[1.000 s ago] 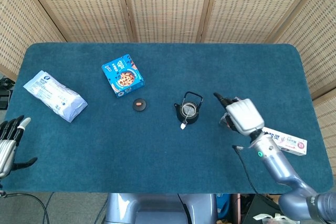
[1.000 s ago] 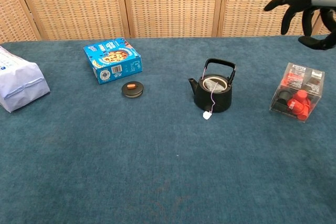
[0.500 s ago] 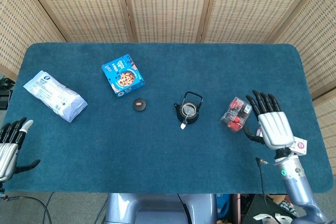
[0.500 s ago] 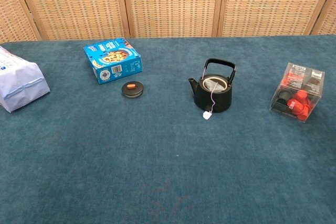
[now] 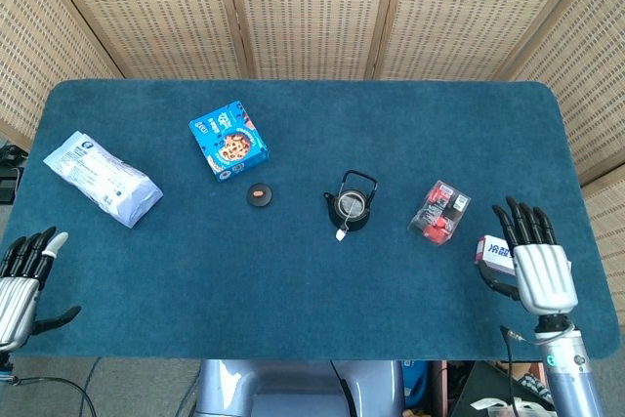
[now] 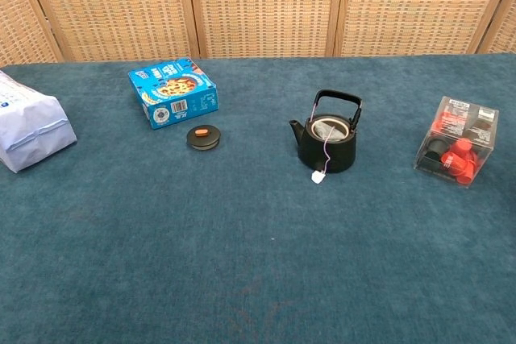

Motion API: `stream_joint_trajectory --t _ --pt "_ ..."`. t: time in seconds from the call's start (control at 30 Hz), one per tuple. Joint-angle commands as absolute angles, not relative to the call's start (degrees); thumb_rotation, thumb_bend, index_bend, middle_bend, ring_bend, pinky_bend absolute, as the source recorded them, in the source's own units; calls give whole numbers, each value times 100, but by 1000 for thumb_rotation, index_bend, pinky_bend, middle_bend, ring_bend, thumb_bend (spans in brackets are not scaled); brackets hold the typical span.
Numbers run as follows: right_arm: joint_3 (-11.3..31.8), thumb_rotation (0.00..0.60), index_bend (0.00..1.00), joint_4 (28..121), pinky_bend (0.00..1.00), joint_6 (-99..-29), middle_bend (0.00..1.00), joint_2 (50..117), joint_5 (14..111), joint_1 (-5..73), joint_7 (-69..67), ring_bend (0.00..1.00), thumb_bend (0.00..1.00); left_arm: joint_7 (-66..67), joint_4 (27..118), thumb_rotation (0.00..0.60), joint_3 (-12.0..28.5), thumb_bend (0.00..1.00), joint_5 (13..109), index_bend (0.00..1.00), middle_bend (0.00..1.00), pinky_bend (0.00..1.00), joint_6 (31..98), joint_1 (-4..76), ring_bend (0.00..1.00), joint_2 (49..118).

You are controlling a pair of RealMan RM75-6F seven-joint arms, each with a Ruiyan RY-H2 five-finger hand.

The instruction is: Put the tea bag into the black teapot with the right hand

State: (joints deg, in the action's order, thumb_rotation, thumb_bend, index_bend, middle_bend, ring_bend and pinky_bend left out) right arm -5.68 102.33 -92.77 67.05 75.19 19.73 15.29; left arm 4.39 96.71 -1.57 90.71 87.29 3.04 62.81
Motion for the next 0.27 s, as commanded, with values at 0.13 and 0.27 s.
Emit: stream_joint_trajectory --t 0.13,0.27 --pt "-527 386 0 10220 68 -9339 0 6761 7560 1637 1583 0 544 565 9758 600 -186 71 9162 0 0 0 8674 340 0 6259" --pt "-402 385 0 10196 68 -9299 0 6755 7570 1519 1508 0 544 656 9821 600 -156 71 9153 0 0 0 8596 396 0 6247"
